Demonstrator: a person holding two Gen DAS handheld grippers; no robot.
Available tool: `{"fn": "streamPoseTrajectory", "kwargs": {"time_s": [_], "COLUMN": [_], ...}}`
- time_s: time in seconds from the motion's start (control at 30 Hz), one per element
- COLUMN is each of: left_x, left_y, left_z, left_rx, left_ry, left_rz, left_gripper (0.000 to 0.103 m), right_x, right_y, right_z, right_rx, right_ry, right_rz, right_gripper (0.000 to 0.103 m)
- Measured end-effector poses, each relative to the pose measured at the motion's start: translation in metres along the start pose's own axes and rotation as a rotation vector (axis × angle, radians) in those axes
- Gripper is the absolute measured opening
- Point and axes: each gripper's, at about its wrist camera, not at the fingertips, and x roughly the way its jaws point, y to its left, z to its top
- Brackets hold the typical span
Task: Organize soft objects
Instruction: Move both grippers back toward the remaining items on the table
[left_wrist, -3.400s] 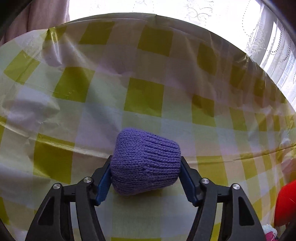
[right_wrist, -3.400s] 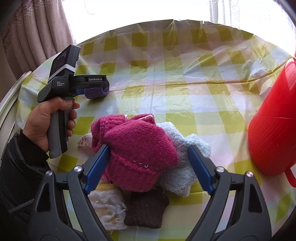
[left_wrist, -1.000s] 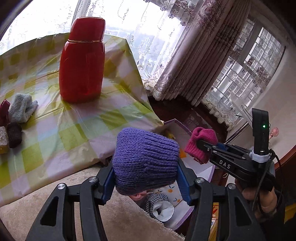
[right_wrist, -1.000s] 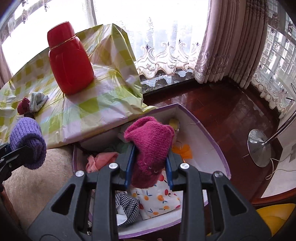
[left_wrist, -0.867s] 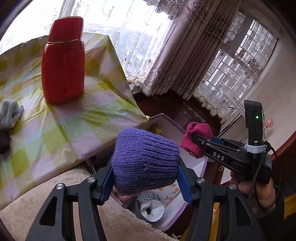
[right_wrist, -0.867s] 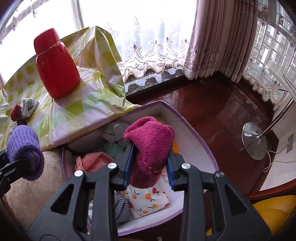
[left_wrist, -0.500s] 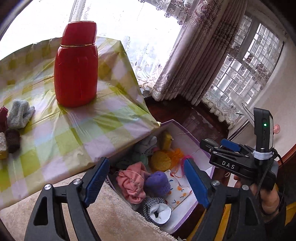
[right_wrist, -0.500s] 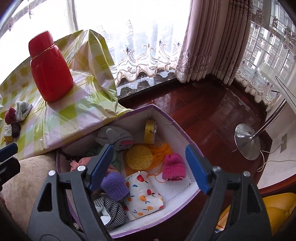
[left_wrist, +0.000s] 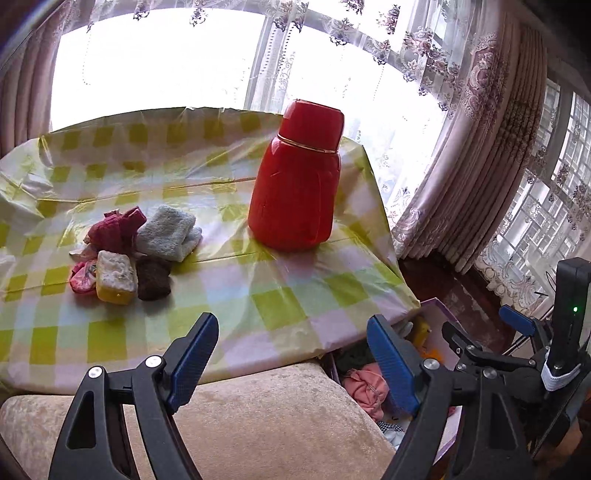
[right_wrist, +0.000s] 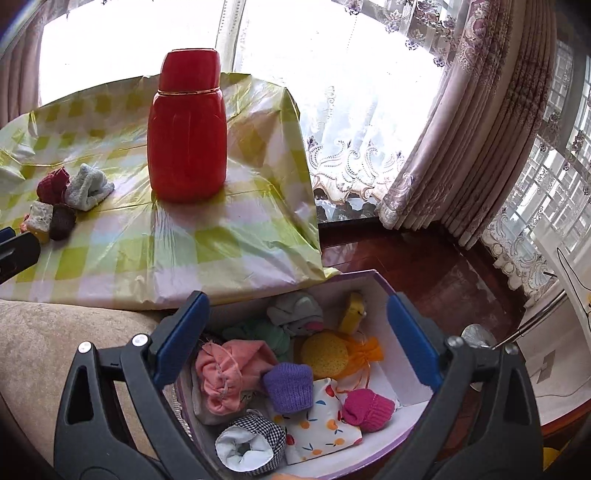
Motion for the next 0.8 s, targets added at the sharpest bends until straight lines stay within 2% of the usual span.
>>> {"fn": "streamPoseTrajectory", "kwargs": {"time_s": [0.1,0.17,0.27,0.43,0.57,0.63,0.8], "left_x": [-0.012,-0.014,-0.015,-0.014,-0.005,0.002,0.028], "left_y": [0.016,0.032,0.059,0.097,0.131,0.148,0.182], "left_z": [0.003,0.004,0.002,0.006,0.009,0.009,0.009], "left_rx": [0.040,0.031,-0.020,-0.090,-0.158,-0.203,-0.327], "left_ry": [-0.048,-0.047,-0.039,-0.030,-0.006,0.017,0.090], "left_rz": [0.111,0.149,0.143,0.210,0.226,0.230,0.186], "left_gripper": [0.083,0.083,0.083,0.083,0.082,0.079,0.067], "right_x": [0.003,0.006,0.010,0.014,0.020,0.022,0.035], "right_y": [0.018,0.029,0.049,0.092,0.129,0.146,0.177], "right_z": [0.003,0.005,0.009,0.018,0.026,0.030,0.040], "right_rx": [-0.009,0.016,0.024,-0.011,-0.071,-0.100,-0.136], "right_ry": [0.015,0.029,0.051,0.055,0.064,0.067,0.084], "right_rz": [0.098,0.166,0.245,0.311,0.362,0.388,0.441], "right_gripper": [0.097,0.097,0.097,0.097,0.097,0.093,0.087]}}
